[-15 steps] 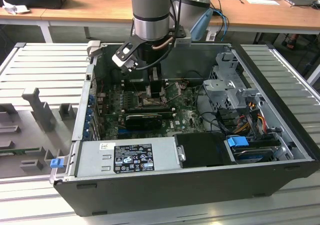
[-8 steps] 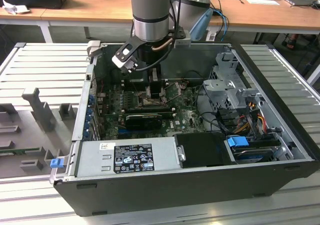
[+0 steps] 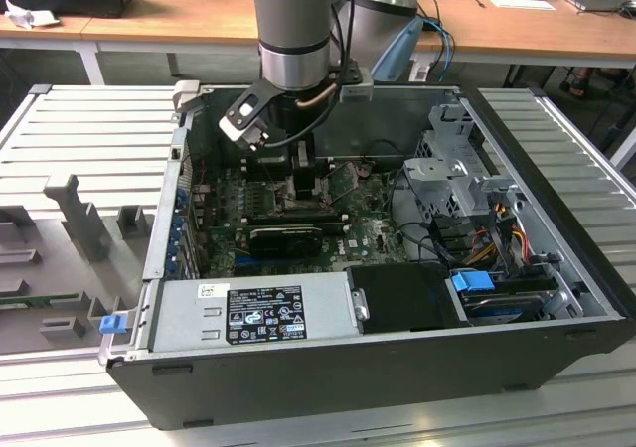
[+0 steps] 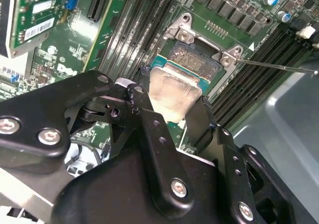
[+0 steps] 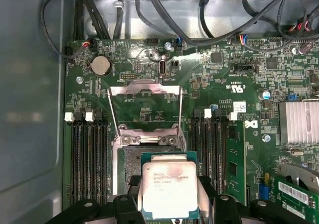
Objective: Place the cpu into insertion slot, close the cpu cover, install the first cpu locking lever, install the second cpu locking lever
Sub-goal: 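Place the cpu into insertion slot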
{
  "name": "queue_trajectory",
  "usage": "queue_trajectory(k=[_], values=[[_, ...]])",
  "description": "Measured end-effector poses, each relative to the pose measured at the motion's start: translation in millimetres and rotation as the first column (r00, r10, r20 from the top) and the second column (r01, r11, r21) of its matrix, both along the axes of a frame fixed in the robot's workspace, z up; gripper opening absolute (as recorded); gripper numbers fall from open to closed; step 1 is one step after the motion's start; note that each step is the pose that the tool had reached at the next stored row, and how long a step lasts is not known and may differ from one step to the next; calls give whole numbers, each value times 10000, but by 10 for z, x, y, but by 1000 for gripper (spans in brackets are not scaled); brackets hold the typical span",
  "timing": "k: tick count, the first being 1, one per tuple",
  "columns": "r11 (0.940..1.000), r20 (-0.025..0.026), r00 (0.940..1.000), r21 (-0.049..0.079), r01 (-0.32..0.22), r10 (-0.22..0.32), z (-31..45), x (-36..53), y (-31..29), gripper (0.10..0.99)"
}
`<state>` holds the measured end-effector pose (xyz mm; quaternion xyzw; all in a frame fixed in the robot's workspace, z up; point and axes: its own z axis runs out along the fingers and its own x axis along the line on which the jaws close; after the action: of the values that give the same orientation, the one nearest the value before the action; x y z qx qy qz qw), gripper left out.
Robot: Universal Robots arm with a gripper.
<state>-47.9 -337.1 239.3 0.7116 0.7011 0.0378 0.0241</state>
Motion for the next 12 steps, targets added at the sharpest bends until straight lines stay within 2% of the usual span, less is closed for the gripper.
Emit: queue_trajectory(k=[6, 12], values=[[9999, 0, 9999, 2, 140, -140, -82, -1, 34, 529], [9995, 2, 9995, 3, 329, -329, -104, -1, 34, 529]])
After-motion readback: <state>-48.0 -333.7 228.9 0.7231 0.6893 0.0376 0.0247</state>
